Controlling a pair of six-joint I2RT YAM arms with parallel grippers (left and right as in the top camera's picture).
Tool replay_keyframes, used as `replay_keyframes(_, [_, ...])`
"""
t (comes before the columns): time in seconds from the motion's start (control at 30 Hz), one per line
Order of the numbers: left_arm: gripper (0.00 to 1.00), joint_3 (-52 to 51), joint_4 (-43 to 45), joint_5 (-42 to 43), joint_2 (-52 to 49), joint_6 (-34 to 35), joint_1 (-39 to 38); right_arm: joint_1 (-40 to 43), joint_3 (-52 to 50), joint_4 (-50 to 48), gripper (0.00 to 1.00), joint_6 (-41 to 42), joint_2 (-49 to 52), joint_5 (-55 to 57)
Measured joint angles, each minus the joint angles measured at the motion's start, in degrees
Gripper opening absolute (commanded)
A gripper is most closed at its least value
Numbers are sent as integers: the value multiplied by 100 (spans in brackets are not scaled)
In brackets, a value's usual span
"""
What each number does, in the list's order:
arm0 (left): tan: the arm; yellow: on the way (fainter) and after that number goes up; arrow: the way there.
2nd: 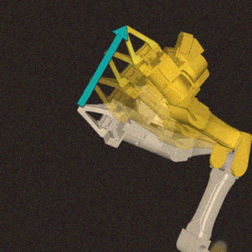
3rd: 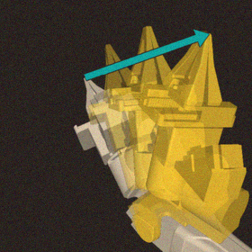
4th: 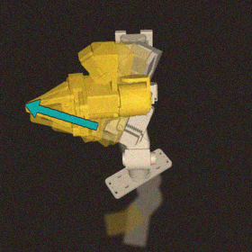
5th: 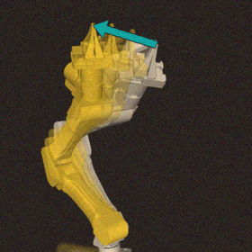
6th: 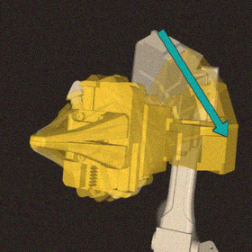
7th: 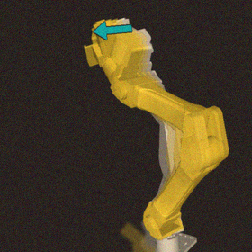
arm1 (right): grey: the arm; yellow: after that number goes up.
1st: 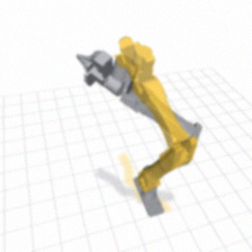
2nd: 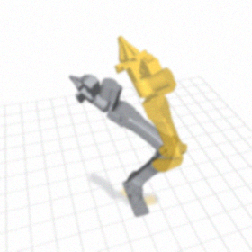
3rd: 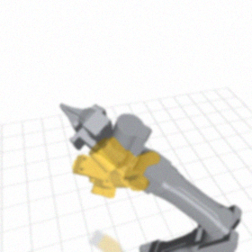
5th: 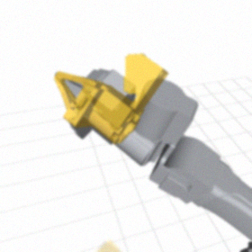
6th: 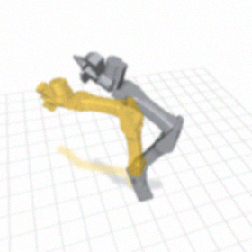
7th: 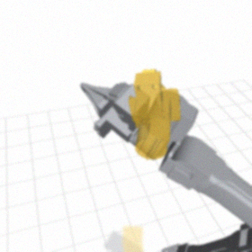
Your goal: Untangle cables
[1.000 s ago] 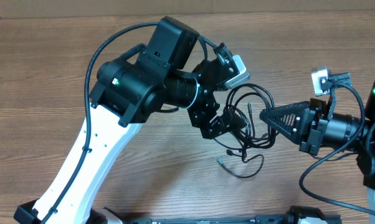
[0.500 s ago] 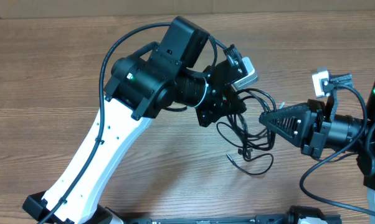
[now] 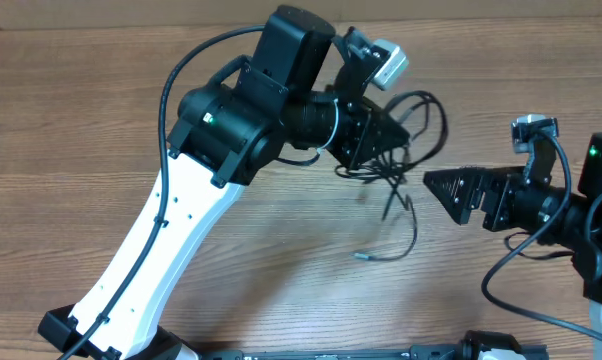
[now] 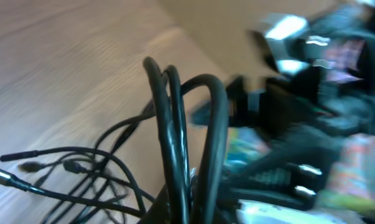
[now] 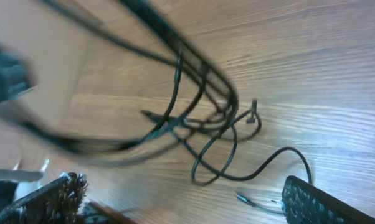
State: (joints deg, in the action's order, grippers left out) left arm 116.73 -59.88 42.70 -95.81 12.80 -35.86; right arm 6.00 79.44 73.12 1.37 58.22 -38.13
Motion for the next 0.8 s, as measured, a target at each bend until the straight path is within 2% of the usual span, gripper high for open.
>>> replay_keyframes(0.07, [4,0,92,688,0,-61,-2,0,0,-201,100,13,138,267])
replay_keyframes(0.27, [4,0,94,1510,0,-142,-2,0,0,-614,100,254,933,1084])
replay_keyframes(0.37, [4,0,79,1613,0,-229,7,0,0,-754,100,407,1445,1469])
replay_keyframes(0.53, [4,0,74,1670,39,-435,229,-2,0,-789,100,732,2437,2859])
replay_keyframes(0.8, [4,0,-361,1641,868,-664,1097,-2,0,-785,100,1032,3864,3556])
